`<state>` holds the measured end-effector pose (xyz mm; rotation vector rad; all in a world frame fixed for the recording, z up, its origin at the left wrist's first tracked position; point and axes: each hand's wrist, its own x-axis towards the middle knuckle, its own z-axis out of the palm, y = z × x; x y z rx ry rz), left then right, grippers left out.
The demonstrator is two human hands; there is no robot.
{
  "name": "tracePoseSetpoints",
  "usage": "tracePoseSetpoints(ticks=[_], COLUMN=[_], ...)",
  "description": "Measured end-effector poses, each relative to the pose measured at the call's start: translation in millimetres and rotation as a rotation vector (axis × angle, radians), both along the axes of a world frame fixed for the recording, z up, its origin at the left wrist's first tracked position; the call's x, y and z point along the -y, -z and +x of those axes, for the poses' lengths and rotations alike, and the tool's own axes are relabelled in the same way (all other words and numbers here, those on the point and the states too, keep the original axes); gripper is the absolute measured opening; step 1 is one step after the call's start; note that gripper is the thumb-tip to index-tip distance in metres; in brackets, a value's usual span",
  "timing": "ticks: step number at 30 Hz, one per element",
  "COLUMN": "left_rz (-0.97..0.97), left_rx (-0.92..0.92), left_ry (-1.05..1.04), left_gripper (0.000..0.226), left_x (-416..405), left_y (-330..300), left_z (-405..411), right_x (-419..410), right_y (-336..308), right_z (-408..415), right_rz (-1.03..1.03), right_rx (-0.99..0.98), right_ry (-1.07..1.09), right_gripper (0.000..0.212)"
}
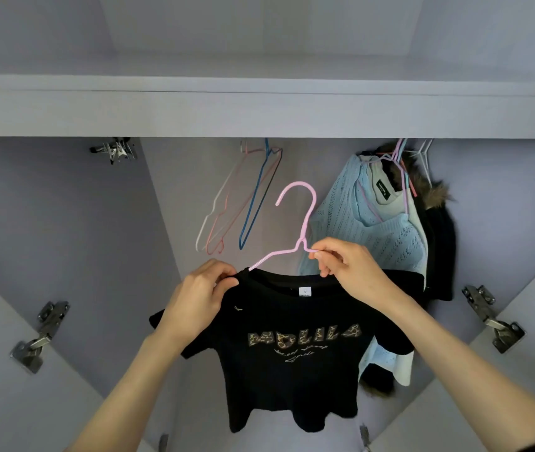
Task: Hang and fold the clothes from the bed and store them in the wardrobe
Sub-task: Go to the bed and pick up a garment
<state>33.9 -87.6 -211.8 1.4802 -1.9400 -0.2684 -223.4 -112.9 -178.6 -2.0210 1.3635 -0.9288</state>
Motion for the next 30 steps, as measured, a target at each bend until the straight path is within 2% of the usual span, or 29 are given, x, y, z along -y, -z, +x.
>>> tracePoseSetpoints(ticks=[10, 16, 18, 22, 24, 28, 30], left_rz=[0.089, 0.039, 0.023, 0.098, 0.076, -0.055, -0.063], left_rx=[0.007, -0.079, -0.061, -0.018, 0.013, 0.079, 0.103], left_ry=[0.068, -0.117, -0.123, -0.298, -0.235, 0.037, 0.085], left_gripper=[0.021, 0.014, 0.016, 0.016, 0.02, 0.04, 0.039], left_x=[5, 4, 4, 6, 5, 4, 6], left_y=[8, 17, 19, 26, 23, 3, -3], left_z=[17, 24, 27, 44, 38, -5, -26], right_x=[5, 18, 22, 23, 18, 11, 9], right_y=[-1, 6, 9, 7, 4, 2, 1], right_z=[-28, -49, -54, -73, -71, -46, -37], right_rz=[0.034, 0.03, 0.031, 0.02, 0.029, 0.049, 0.044], right_rx=[0.121, 0.108, 0.105, 0.154, 0.16, 0.103, 0.102], right_ry=[0.065, 0.146, 0.183, 0.262, 0.213, 0.093, 0.066], right_gripper=[0.023, 0.022, 0.02, 0.016, 0.017, 0.017, 0.018])
